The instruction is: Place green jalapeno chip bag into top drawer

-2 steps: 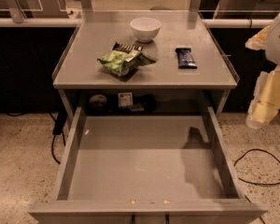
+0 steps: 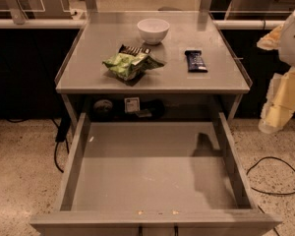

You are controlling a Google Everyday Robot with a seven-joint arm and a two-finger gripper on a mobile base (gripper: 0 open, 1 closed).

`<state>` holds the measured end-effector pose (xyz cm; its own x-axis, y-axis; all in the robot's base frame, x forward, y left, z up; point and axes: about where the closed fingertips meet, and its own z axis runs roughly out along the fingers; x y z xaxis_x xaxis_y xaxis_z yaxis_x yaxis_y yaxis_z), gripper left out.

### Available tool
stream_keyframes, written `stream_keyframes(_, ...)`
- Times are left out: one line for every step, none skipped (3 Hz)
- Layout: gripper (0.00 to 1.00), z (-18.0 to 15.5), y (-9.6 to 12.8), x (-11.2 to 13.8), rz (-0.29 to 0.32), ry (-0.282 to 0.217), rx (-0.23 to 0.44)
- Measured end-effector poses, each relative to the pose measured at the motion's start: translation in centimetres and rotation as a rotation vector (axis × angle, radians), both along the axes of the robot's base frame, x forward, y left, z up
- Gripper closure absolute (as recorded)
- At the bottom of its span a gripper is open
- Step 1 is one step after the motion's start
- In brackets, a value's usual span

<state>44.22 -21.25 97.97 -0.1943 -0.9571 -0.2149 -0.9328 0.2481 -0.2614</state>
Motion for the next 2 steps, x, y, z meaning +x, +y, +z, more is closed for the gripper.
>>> stream_keyframes(0.00, -0.6, 3.4, 3.8, 0.111, -0.024, 0.000)
stream_keyframes(0.00, -1.5, 6.8, 7.8, 0.201, -0.043, 0.003)
